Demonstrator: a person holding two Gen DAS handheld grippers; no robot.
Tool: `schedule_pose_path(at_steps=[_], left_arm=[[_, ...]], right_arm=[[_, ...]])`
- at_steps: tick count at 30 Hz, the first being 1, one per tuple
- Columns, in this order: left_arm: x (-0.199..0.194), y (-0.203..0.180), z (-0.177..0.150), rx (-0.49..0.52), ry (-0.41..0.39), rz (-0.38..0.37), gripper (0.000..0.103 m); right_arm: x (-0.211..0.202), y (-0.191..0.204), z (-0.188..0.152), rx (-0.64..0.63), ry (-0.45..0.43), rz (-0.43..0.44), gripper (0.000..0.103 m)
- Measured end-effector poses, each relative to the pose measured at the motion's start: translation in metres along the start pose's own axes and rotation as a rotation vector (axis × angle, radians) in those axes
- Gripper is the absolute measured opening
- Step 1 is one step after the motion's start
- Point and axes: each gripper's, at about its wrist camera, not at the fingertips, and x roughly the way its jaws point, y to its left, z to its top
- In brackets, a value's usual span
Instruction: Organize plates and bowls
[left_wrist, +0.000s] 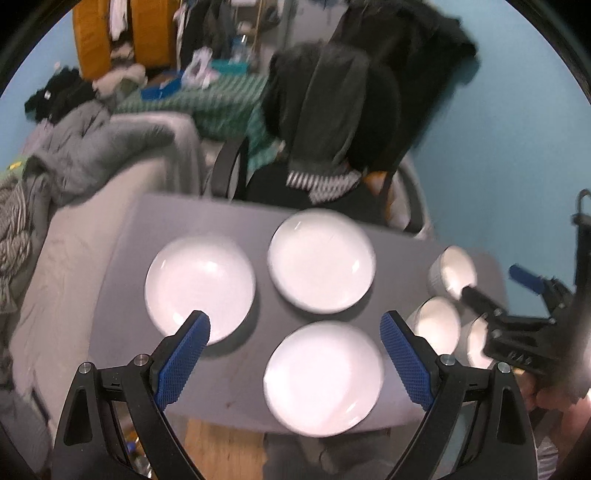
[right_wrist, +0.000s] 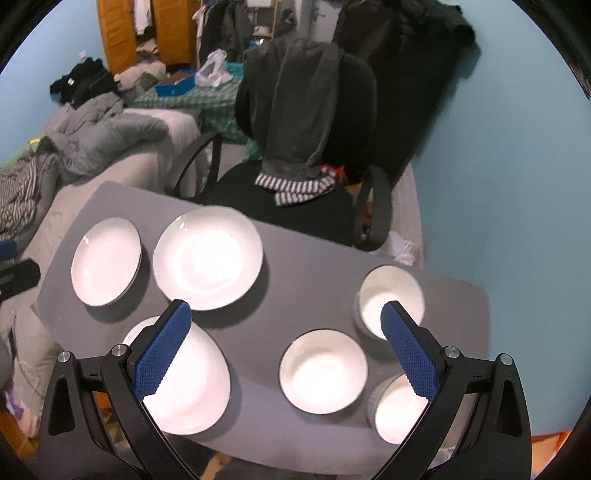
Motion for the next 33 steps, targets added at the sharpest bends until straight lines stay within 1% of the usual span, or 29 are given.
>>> schedule_pose_path(at_steps=[2,8,10,12,19,23,28,32,33], left_arm=[[0.01,0.007,-0.003,-0.004,0.023,0.014,0.094],[0.034,0.026,-0.012,-0.038,0.031,-0.027,0.094],[0.041,0.031,-0.014,-0.052,0.036,-0.041,0.094],[0.049,0.034,-0.017,-0.054,0.037,-0.052,0.094],[0.078,0.032,-0.028,0.006,0.072,-0.028,0.094],[0.094,0.028,-0.04,0.049,0.104,-0.017,0.094],[0.102,0.026,-0.048,0.08,0.119,-0.025,0.094],[0.112,0.032,-0.052,0.065,0.143,-0.039,0.094],[0.116,0.033,-0.053,0.059,0.153,-0.045,0.092]], right_arm=[[0.009,0.004,0.0,-0.003,0.015,0.015,0.101],[0.044,0.014,-0.005,-0.008,0.092,0.115,0.101],[0.056,0.02,-0.007,-0.017,0.113,0.132,0.101],[0.067,0.026,-0.011,-0.035,0.131,0.133,0.101],[0.093,0.038,-0.023,-0.061,0.168,0.16,0.101],[0.108,0.043,-0.03,-0.066,0.19,0.146,0.101],[0.118,0.043,-0.035,-0.025,0.212,0.153,0.101],[0.128,0.039,-0.036,0.009,0.234,0.186,0.101],[0.13,0.039,-0.037,0.01,0.248,0.195,0.101]])
